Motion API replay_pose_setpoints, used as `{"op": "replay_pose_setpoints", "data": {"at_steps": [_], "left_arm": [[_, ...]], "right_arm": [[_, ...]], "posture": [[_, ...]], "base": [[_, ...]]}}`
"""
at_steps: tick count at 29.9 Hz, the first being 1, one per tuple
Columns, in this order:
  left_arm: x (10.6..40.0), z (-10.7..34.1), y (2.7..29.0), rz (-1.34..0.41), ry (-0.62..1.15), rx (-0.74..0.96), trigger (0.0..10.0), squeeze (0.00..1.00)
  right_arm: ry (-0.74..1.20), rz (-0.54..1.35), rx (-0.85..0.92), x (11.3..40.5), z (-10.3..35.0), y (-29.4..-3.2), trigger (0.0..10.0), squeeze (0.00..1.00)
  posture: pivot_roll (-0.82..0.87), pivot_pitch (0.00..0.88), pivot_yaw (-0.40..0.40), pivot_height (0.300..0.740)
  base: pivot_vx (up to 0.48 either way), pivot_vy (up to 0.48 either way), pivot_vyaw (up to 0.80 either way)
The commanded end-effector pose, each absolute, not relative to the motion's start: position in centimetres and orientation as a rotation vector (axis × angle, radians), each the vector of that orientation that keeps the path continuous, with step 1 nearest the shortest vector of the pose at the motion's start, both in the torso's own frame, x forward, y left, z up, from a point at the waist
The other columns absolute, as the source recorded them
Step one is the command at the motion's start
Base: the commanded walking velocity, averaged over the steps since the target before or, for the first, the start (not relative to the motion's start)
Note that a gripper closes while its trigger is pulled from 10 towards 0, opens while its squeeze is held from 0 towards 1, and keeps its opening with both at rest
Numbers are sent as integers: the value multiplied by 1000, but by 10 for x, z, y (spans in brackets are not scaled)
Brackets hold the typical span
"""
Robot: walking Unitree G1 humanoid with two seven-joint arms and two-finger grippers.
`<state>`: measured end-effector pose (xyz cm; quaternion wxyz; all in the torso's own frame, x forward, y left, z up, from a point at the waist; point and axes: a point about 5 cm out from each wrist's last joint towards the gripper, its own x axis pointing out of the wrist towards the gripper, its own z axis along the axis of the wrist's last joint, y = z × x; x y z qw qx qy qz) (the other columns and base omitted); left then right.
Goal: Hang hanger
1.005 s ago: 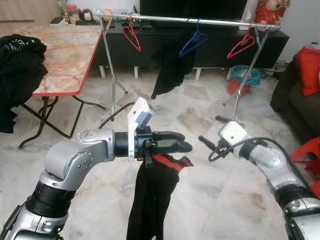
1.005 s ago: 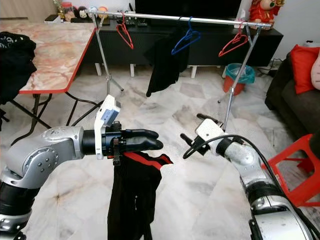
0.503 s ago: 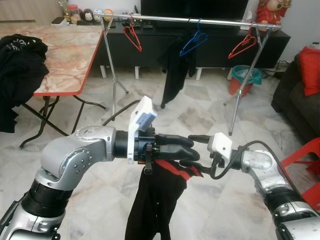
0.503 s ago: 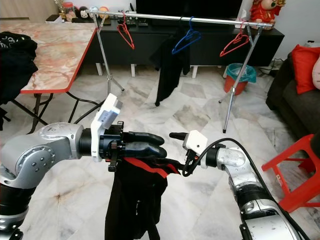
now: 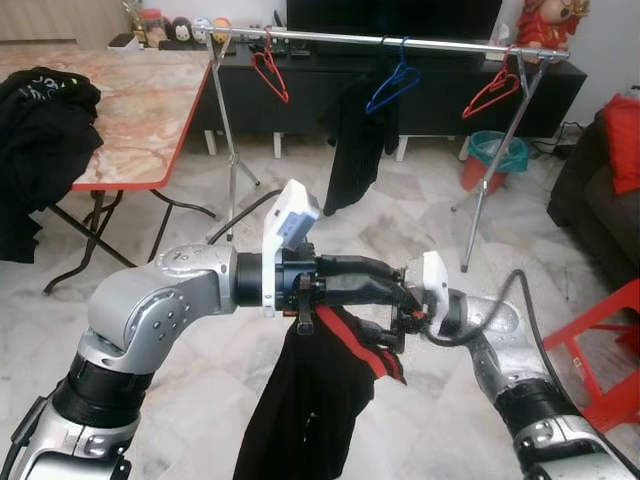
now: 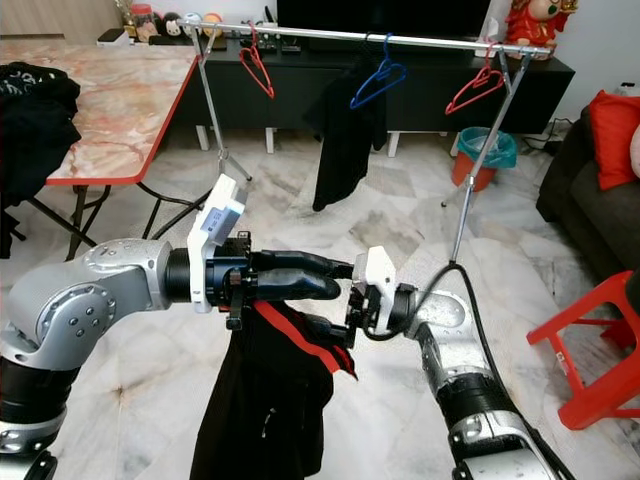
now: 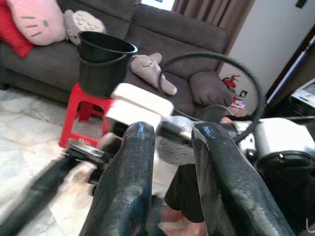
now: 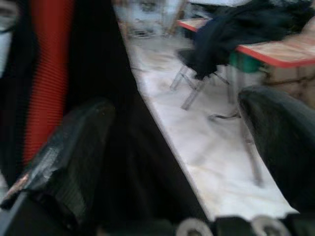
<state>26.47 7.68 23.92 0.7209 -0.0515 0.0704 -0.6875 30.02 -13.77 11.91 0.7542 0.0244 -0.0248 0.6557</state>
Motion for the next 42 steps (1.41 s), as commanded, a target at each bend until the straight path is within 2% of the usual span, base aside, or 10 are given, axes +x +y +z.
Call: {"op": "replay_pose_setpoints", "data": {"at_steps": [1,8,20,26,30,36,37,38,39,42], "left_arm": [[266,250,77,-1512,102,-89,10000,0],[268,251,78,-1508,96,-92,10000,0],[270,252,77,-1507,94,-92,10000,0],[269,255,76,-1515,86,-93,10000,0],[269,258,76,-1515,75,-91,10000,0],[270,259,75,-1516,69,-92,10000,0],[270,259,75,-1515,69,-92,10000,0],[270,259,75,-1515,69,-92,10000,0],[270,260,75,-1516,67,-92,10000,0],[270,260,75,-1516,65,-93,10000,0]], "right_arm": [[-47,1483,56,294,123,-142,10000,0],[-44,1510,81,287,129,-152,10000,0],[-41,1617,179,270,135,-140,10000,0],[8,1579,160,272,122,-128,10000,0],[29,1437,71,283,109,-119,10000,0],[23,1386,101,288,108,-115,10000,0],[24,1384,100,288,108,-115,6941,0],[24,1384,100,288,108,-115,6941,0],[27,1366,108,289,106,-115,0,0],[28,1354,112,291,105,-116,0,0]], "posture": [[83,0,-20,740],[77,0,-19,740],[80,0,-18,740],[93,0,-23,740],[98,0,-24,740],[103,0,-25,740],[103,0,-25,740],[103,0,-25,740],[104,0,-26,740],[102,0,-26,740]], "base": [[0,0,0],[0,0,0],[0,0,0],[0,0,0],[0,0,0],[0,0,0],[0,0,0],[0,0,0],[0,0,0],[0,0,0]]}}
